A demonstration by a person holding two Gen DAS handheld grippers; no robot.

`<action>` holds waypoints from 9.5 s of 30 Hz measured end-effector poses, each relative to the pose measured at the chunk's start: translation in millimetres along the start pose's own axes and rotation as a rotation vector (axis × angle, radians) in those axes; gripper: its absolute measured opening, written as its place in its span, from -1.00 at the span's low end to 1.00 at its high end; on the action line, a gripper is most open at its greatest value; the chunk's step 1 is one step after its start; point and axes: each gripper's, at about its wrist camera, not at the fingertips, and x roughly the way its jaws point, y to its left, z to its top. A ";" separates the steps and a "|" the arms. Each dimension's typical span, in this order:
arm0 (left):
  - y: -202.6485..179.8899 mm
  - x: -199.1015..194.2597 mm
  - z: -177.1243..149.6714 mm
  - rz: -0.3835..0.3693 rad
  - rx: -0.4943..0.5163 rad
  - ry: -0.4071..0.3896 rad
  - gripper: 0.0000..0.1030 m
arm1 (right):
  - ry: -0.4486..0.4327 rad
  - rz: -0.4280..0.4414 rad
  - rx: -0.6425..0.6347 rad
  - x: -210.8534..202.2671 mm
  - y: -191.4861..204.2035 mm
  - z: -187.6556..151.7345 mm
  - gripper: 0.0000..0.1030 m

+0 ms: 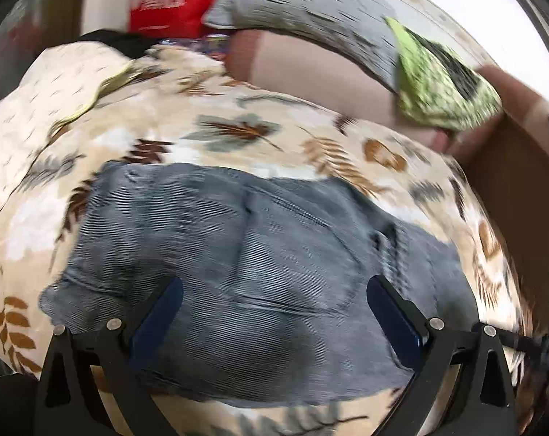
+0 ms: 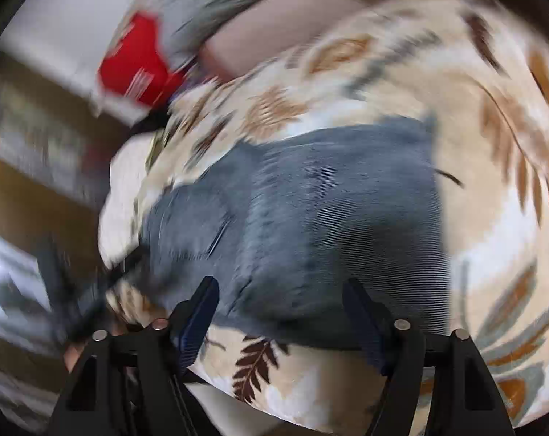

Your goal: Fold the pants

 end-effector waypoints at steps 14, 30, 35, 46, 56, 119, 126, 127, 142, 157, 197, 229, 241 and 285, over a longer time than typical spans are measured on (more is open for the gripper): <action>25.0 6.9 -7.9 -0.029 -0.045 -0.020 0.96 | 0.077 -0.178 -0.303 55.4 48.7 -24.4 -0.73; -38.1 -7.1 6.5 -0.100 0.073 -0.033 0.96 | 0.036 0.108 -0.192 45.7 32.4 -47.6 0.32; -98.3 -6.8 12.9 -0.179 0.175 -0.013 0.96 | -0.036 0.179 -0.026 -0.6 3.8 -59.8 0.34; -143.1 71.6 -60.7 0.011 0.435 0.202 0.96 | -0.202 0.324 0.323 -71.2 -91.8 -49.4 0.37; -137.4 51.1 -52.6 -0.064 0.402 0.172 0.96 | -0.025 0.201 0.434 -18.8 -98.8 -42.1 0.31; 103.3 -36.7 -43.8 -0.119 -0.512 0.020 0.99 | -0.136 0.260 0.283 -3.7 -68.5 -36.2 0.43; 129.8 -18.3 -41.0 -0.136 -0.635 0.025 0.99 | -0.095 0.338 0.134 4.5 -2.4 -21.8 0.43; 131.3 -16.4 -40.7 -0.134 -0.641 0.024 0.99 | -0.075 0.355 0.114 13.4 12.7 -17.0 0.43; 128.4 -0.3 -26.0 -0.063 -0.581 0.032 0.99 | 0.062 0.213 0.128 78.2 32.9 -22.3 0.43; 115.3 5.6 -25.5 0.027 -0.473 0.041 0.99 | 0.062 0.218 0.158 91.7 21.5 -29.1 0.44; 119.1 5.3 -21.8 -0.009 -0.454 0.044 0.99 | 0.133 -0.073 0.051 143.9 73.5 134.5 0.61; 69.9 26.7 -12.9 0.135 -0.119 0.075 0.89 | 0.046 -0.255 -0.284 175.7 87.9 163.3 -0.10; 70.5 20.4 -18.0 0.110 -0.110 0.045 0.89 | 0.177 -0.030 -0.002 178.9 58.9 135.1 0.13; 154.4 6.2 -35.6 -0.211 -0.756 0.018 0.04 | 0.262 0.184 0.065 158.5 92.3 7.3 0.45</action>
